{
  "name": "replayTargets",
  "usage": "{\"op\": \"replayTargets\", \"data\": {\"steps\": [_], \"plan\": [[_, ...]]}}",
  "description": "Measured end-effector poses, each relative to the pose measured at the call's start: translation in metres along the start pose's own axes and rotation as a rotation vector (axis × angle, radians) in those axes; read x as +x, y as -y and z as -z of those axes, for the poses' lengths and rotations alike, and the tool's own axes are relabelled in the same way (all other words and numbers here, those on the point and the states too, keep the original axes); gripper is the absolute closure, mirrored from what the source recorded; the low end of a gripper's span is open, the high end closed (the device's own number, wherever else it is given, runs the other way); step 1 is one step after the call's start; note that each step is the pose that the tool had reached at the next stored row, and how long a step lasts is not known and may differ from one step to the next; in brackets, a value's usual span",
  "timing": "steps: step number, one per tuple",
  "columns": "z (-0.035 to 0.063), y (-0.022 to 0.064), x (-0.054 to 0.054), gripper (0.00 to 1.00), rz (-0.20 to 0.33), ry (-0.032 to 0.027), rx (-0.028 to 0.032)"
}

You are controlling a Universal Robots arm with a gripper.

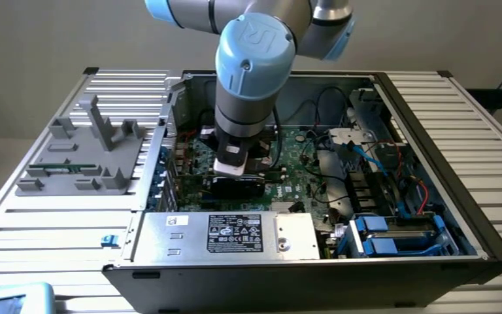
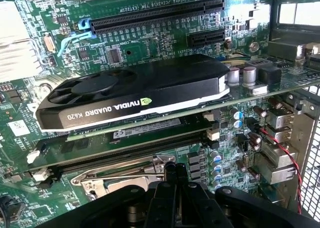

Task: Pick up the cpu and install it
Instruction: 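Install the second cpu locking lever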

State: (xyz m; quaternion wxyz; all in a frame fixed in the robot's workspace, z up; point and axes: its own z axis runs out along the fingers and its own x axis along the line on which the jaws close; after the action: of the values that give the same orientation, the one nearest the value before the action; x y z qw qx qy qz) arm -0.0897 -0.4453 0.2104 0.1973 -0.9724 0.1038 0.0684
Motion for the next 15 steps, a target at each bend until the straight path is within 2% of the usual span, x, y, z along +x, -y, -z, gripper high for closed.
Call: {"op": "replayTargets", "data": {"steps": [15], "plan": [[-0.0076, 0.0016, -0.0014, 0.88, -0.003, 0.0001, 0.0005]]}}
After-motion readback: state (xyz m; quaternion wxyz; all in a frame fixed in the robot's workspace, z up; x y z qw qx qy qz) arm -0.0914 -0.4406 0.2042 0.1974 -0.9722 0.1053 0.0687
